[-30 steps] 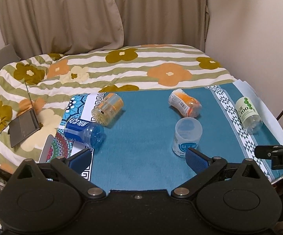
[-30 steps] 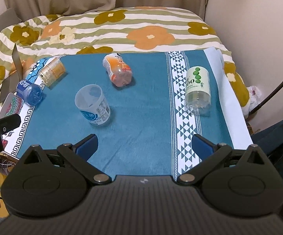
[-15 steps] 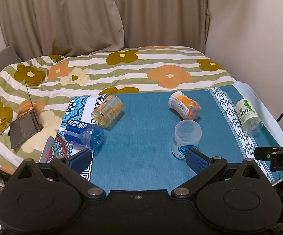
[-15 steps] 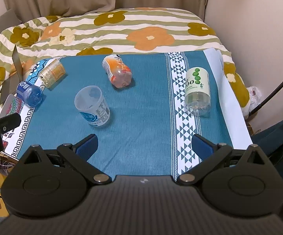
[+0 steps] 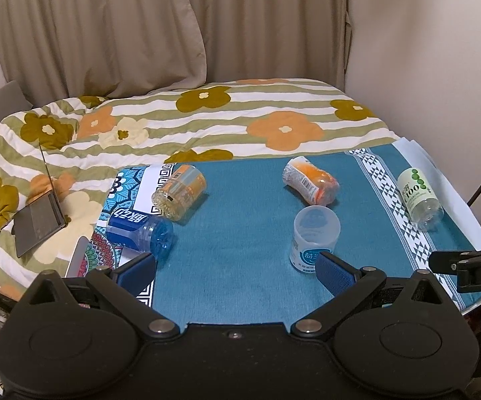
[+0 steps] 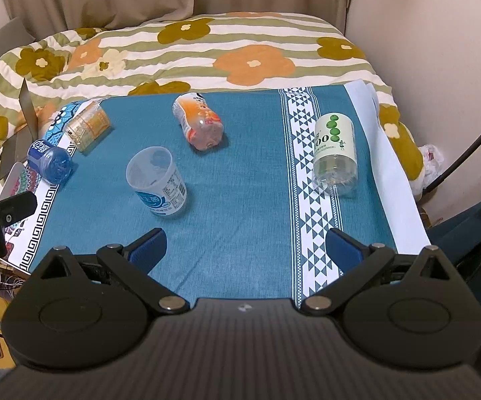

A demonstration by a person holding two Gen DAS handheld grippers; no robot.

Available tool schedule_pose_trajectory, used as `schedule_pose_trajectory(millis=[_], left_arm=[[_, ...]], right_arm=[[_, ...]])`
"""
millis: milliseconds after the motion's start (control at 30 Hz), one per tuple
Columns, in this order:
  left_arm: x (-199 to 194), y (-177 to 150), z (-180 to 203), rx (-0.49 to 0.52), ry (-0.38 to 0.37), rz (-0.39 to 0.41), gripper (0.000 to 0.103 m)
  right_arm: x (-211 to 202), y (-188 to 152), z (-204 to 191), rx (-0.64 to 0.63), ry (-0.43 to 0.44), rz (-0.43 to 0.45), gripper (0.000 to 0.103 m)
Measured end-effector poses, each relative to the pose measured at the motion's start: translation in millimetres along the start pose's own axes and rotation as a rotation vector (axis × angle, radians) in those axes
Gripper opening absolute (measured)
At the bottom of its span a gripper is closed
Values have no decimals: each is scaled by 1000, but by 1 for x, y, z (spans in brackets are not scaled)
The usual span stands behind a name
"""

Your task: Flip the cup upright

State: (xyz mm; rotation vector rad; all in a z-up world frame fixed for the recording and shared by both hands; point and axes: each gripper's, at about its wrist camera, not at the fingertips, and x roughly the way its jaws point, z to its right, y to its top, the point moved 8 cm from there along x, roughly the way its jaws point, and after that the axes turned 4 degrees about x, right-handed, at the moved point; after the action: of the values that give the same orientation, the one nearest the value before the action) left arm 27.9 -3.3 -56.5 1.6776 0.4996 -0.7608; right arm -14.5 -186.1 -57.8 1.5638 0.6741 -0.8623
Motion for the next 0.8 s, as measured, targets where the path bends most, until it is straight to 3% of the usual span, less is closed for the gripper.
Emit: schedule_pose_trajectory(millis=[800], left_arm=[[5,3,-1,42,10,5,103]], right_arm=[[3,-1,-2,2,-1,-3,103]])
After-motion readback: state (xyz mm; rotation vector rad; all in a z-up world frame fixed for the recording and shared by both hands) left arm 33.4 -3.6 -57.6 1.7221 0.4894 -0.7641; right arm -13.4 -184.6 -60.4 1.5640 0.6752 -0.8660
